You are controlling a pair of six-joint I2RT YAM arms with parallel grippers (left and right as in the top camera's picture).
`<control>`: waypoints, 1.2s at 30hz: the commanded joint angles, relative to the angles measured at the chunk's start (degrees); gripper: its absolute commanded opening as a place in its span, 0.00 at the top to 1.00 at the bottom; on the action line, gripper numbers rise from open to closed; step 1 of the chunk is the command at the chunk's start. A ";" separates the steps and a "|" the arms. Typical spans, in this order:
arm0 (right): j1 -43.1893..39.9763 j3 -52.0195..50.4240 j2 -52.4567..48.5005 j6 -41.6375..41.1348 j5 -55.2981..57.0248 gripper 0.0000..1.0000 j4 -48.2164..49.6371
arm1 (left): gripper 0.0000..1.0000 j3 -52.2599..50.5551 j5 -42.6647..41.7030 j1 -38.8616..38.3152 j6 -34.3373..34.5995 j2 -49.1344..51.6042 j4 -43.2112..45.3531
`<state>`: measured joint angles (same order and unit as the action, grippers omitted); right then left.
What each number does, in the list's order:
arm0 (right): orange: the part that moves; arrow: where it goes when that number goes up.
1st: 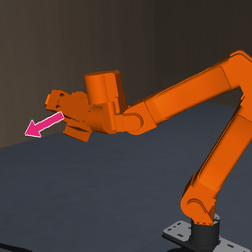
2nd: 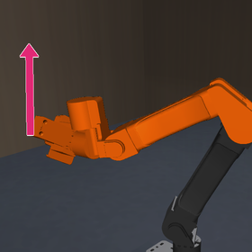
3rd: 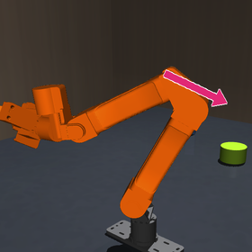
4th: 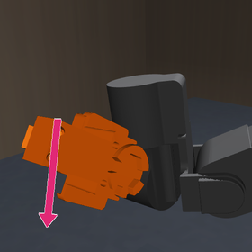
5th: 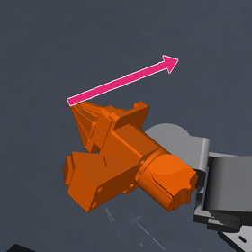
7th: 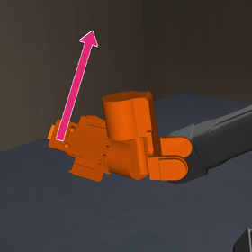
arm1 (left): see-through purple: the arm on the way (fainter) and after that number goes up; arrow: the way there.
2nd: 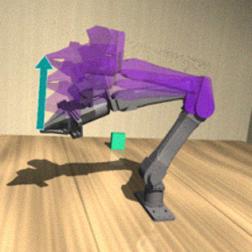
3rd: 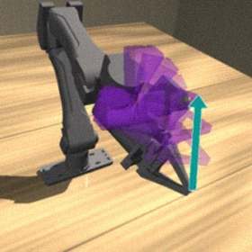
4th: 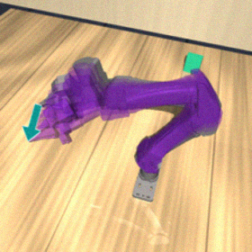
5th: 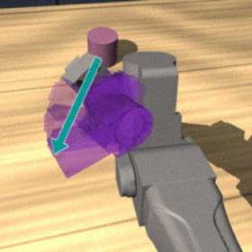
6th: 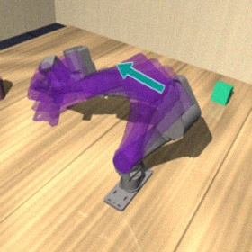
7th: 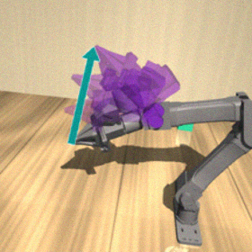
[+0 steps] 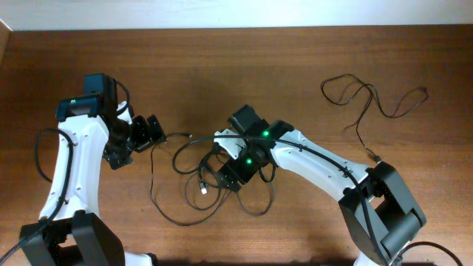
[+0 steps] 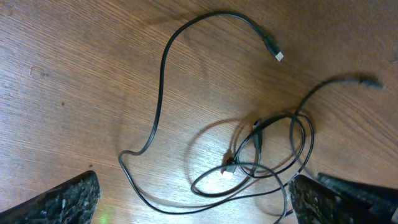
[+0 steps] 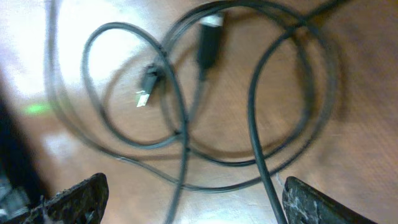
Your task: Untangle cables
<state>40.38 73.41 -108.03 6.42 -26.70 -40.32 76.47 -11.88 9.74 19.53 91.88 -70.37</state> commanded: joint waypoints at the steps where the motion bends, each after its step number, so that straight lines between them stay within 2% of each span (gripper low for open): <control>1: 0.11 0.68 -0.31 0.48 -11.52 0.11 -0.35 | 0.01 -0.15 -0.59 0.17 0.57 0.04 0.07; 6: 1.40 0.48 -0.46 0.48 -11.39 0.11 -0.81 | 0.01 -0.15 -0.59 0.17 0.57 0.04 0.07; 9: 3.82 0.37 -1.22 0.42 -7.65 0.11 -0.76 | 0.01 -0.15 -0.59 0.17 0.57 0.04 0.07; 10: 5.11 0.37 -1.75 -0.09 -5.55 0.19 -0.22 | 0.01 -0.15 -0.59 0.17 0.59 0.07 0.07; 14: 7.87 -0.15 -2.32 -10.14 7.06 0.29 2.86 | 0.01 -0.15 -0.59 0.17 0.57 0.04 0.07; 17: 8.41 -0.81 -2.67 -15.85 9.29 0.41 4.52 | 0.01 -0.15 -0.59 0.17 0.59 0.04 0.07; 19: 8.41 -1.53 -2.97 -16.39 9.44 0.50 5.14 | 0.01 -0.15 -0.59 0.17 0.57 0.07 0.07; 21: 8.41 -1.73 -2.97 -16.39 9.42 0.70 5.35 | 0.01 -0.15 -0.59 0.17 0.57 0.04 0.09; 22: 8.39 -1.68 -2.91 -16.37 9.40 0.77 5.90 | 0.01 -0.15 -0.59 0.17 0.57 0.07 0.09; 24: 8.35 -0.15 -2.43 -16.37 9.38 0.79 4.94 | 0.01 -0.15 -0.59 0.17 0.59 0.07 0.07; 25: 8.35 1.42 -1.60 -16.35 9.38 0.84 3.76 | 0.01 -0.15 -0.59 0.17 0.59 0.04 0.07; 26: 8.35 2.97 -0.79 -16.35 9.40 0.93 2.51 | 0.01 -0.15 -0.59 0.17 0.57 0.07 0.07; 27: 8.35 4.39 -0.09 -16.35 9.38 0.96 1.18 | 0.01 -0.15 -0.59 0.17 0.59 0.07 0.07; 33: 8.35 22.40 7.28 -14.16 9.40 0.96 -17.42 | 0.01 -0.15 -0.59 0.17 0.57 0.04 0.07; 36: 8.35 32.26 10.05 -14.16 9.38 0.96 -23.34 | 0.01 -0.15 -0.59 0.17 0.57 0.04 0.07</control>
<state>48.49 98.50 -101.45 -8.58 -17.41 -61.06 76.47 -12.05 9.74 19.53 91.88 -70.41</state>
